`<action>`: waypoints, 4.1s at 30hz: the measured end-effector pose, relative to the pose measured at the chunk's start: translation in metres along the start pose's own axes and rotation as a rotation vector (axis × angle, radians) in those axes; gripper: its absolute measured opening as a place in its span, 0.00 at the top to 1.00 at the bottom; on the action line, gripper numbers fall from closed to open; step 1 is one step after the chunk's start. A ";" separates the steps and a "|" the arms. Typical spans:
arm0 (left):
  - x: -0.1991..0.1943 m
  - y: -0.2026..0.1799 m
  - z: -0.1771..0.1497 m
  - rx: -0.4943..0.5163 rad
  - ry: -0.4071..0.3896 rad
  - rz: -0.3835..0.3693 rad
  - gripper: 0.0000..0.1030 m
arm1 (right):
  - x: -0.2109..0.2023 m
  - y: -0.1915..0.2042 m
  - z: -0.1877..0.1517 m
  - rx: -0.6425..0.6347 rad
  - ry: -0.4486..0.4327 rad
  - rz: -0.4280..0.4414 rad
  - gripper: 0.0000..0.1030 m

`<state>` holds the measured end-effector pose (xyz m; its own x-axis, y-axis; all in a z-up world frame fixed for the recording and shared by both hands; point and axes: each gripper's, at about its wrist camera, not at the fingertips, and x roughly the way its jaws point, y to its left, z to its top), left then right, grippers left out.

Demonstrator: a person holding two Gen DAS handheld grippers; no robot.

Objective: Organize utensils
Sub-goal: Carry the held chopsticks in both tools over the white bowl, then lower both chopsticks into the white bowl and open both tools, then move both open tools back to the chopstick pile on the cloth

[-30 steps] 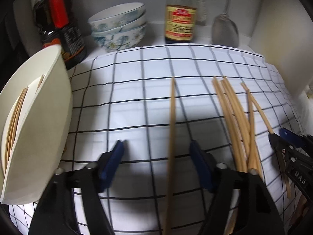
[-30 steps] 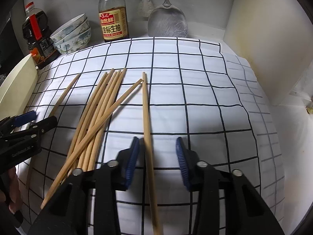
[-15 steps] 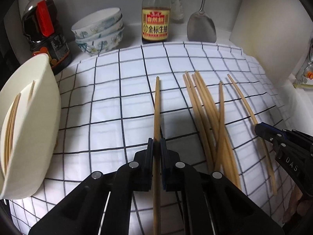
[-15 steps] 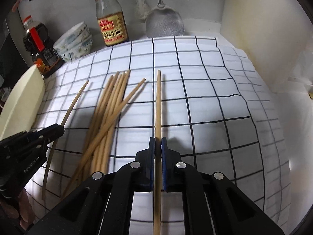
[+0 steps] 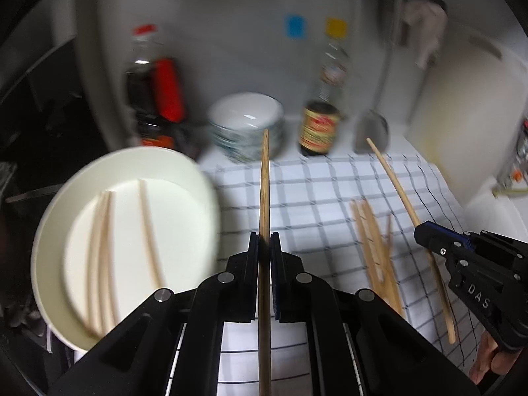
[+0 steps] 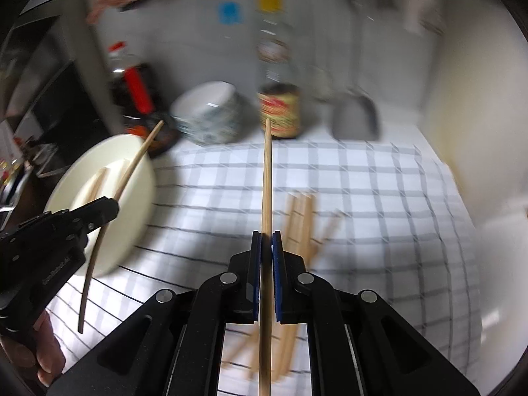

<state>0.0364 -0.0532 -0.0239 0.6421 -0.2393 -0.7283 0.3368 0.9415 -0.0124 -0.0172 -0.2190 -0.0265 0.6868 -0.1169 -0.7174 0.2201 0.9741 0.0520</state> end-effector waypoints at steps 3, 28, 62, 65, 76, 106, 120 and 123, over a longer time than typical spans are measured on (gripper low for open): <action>-0.009 0.034 0.002 -0.044 -0.020 0.047 0.93 | 0.006 0.036 0.017 -0.052 -0.014 0.050 0.94; 0.034 0.205 -0.012 -0.254 0.064 0.248 0.92 | 0.131 0.226 0.065 -0.146 0.165 0.246 0.94; 0.030 0.215 -0.019 -0.266 0.080 0.311 0.42 | 0.137 0.218 0.053 -0.133 0.187 0.195 0.82; 0.024 0.214 -0.020 -0.263 0.075 0.314 0.40 | 0.129 0.211 0.051 -0.121 0.179 0.188 0.81; 0.002 0.199 -0.022 -0.242 0.050 0.303 0.37 | 0.094 0.198 0.044 -0.100 0.136 0.181 0.76; 0.002 0.066 -0.011 -0.071 0.055 0.097 0.30 | 0.023 0.059 -0.008 0.127 0.063 0.021 0.68; 0.016 -0.003 -0.009 -0.007 0.070 0.049 0.30 | 0.006 -0.017 -0.028 0.190 0.056 -0.041 0.66; 0.017 -0.018 -0.010 0.007 0.069 0.038 0.30 | 0.002 -0.034 -0.036 0.205 0.057 -0.056 0.66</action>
<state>0.0345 -0.0720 -0.0435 0.6053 -0.1863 -0.7739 0.3179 0.9479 0.0204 -0.0479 -0.2455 -0.0546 0.6307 -0.1526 -0.7608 0.3965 0.9062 0.1469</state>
